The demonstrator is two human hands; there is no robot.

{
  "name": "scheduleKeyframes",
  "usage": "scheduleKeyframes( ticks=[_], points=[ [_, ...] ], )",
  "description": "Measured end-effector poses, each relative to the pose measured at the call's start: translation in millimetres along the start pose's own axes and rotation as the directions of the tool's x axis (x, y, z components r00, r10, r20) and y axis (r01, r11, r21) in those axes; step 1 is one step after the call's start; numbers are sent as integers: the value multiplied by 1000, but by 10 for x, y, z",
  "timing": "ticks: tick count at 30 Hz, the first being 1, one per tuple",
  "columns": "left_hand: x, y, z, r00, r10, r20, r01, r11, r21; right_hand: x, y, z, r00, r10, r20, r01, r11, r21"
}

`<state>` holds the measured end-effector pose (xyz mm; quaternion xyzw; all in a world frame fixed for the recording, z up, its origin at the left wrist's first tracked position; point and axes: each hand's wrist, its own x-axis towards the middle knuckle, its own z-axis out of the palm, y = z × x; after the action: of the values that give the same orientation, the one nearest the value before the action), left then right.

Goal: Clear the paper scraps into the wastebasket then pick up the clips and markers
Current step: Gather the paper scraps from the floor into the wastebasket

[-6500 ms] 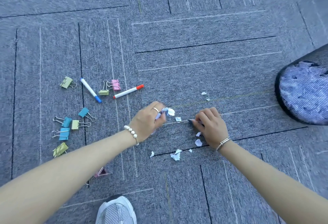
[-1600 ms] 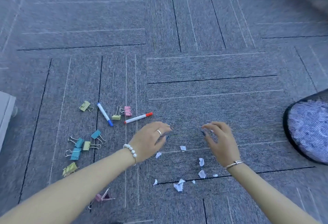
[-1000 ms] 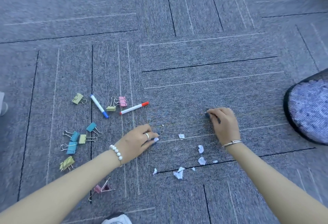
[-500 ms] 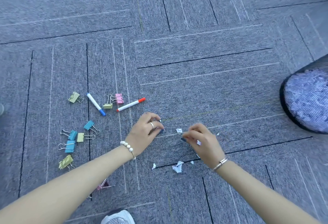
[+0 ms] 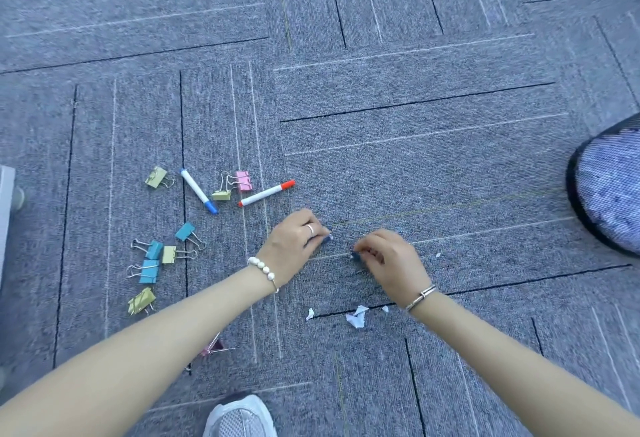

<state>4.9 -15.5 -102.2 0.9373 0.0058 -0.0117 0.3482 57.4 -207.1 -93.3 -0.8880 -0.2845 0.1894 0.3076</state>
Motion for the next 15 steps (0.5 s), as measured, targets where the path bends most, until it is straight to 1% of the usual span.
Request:
scheduleKeyframes(
  ticks=[2, 4, 5, 7, 9, 11, 15],
  points=[
    [16, 5, -16, 1000, 24, 20, -25, 999, 31, -39, 5, -65, 999, 49, -9, -49, 997, 59],
    [34, 9, -44, 998, 44, 51, -47, 998, 46, -113, 46, -190, 985, 153, -82, -137, 976, 172],
    [29, 19, -64, 998, 34, 62, -36, 999, 41, -170, 88, -269, 973, 202, -111, -175, 960, 219],
    [-33, 49, -118, 996, -50, 69, 50, 999, 5, -317, 194, -415, 960, 251, -124, -215, 945, 246],
    [-155, 78, -154, 990, -110, 86, 113, 993, -30, -490, 293, -504, 964, 251, -92, -227, 951, 211],
    [-312, 115, -154, 980, -135, 143, 146, 987, -71, -650, 343, -506, 977, 213, -33, -204, 965, 164],
    [-521, 162, -77, 956, -110, 270, 140, 986, -93, -773, 334, -385, 984, 175, 29, -177, 971, 162]
  ],
)
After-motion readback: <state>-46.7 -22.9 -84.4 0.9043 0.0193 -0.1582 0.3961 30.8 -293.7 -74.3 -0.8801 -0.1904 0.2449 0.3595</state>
